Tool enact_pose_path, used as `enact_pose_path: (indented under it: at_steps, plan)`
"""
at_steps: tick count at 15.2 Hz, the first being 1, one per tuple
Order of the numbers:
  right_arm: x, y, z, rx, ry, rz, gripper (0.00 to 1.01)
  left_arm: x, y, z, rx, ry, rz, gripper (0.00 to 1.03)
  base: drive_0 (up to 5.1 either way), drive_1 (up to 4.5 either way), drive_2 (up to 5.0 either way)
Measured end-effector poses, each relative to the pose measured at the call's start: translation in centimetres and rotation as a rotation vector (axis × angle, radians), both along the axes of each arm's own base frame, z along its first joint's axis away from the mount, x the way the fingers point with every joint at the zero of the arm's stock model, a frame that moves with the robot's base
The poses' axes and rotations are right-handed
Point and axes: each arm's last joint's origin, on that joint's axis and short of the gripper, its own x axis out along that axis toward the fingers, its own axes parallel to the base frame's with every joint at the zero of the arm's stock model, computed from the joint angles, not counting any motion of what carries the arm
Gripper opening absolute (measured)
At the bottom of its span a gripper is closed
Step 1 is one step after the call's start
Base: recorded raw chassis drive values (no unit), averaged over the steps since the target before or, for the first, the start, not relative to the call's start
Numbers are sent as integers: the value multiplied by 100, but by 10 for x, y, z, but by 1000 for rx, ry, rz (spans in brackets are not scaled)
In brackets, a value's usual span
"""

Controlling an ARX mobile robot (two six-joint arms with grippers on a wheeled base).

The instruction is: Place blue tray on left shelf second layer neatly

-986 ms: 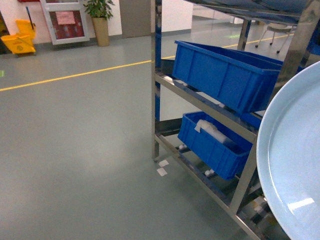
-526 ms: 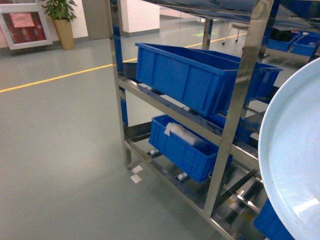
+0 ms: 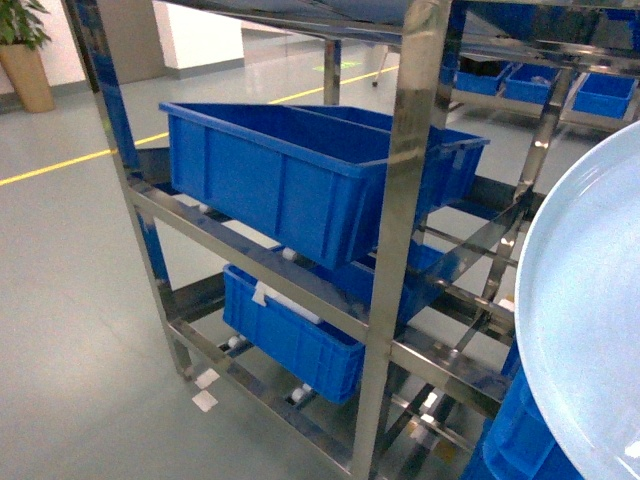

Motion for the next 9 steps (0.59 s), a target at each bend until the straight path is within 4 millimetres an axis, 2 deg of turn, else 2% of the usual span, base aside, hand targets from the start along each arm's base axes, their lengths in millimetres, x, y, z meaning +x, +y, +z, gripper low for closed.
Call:
enact_pose_path:
  at_steps: [9]
  plan:
    - [0,0,0,0,1,0,2,0,0,0,0,4,0,98,-156,-156,-156]
